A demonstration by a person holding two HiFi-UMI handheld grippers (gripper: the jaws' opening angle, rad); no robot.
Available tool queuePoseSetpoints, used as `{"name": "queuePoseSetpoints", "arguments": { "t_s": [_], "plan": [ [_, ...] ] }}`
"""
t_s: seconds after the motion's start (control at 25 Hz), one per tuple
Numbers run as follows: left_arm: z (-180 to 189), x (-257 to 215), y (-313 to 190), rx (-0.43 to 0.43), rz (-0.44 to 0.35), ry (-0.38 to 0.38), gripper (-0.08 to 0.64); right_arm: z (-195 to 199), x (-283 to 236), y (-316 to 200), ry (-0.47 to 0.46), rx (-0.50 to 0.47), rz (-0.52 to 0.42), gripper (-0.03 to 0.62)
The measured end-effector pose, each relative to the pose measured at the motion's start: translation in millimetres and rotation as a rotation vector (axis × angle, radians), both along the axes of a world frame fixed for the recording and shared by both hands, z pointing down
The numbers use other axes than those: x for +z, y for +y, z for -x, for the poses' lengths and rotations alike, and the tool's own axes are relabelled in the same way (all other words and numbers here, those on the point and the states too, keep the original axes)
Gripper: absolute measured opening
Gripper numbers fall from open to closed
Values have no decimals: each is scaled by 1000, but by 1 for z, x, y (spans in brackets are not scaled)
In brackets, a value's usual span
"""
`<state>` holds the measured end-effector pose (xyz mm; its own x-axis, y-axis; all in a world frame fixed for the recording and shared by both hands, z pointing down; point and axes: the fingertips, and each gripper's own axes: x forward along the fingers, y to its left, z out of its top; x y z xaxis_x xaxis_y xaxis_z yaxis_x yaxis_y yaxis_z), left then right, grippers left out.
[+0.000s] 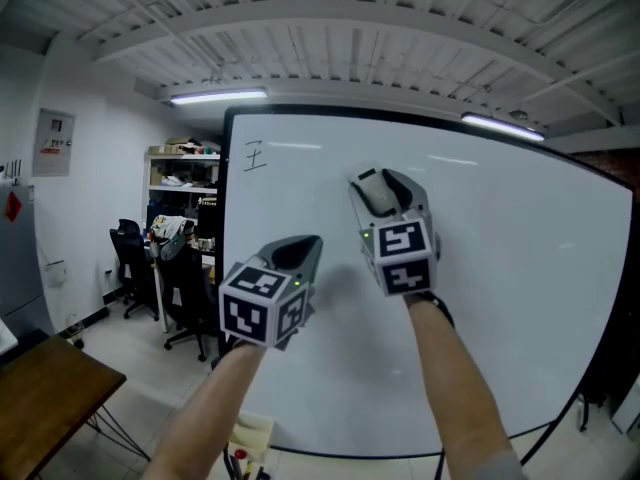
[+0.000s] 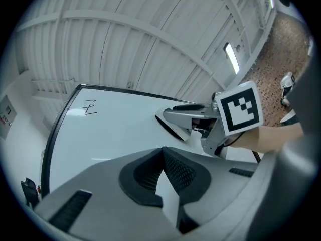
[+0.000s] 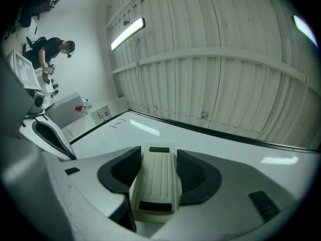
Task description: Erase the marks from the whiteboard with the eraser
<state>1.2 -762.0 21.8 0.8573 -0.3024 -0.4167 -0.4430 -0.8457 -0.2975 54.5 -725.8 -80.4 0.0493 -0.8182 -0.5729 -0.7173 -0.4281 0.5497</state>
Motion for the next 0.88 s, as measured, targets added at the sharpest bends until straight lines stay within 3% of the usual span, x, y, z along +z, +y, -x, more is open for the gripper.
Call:
{"name": "queuePoseSetpoints", "arguments": {
  "t_s": [0.44,0.56,0.88],
  "plan": [
    [-24,5,12,21,-4,-18,2,-72,-27,55,-118,15,-104,222],
    [-32,6,16,25,0,-22,2,-73,-28,57,-120,8,-105,222],
    [-36,8,31,28,4,-12,2,-61,-15,89,-137,-150,-130,222]
  ]
}}
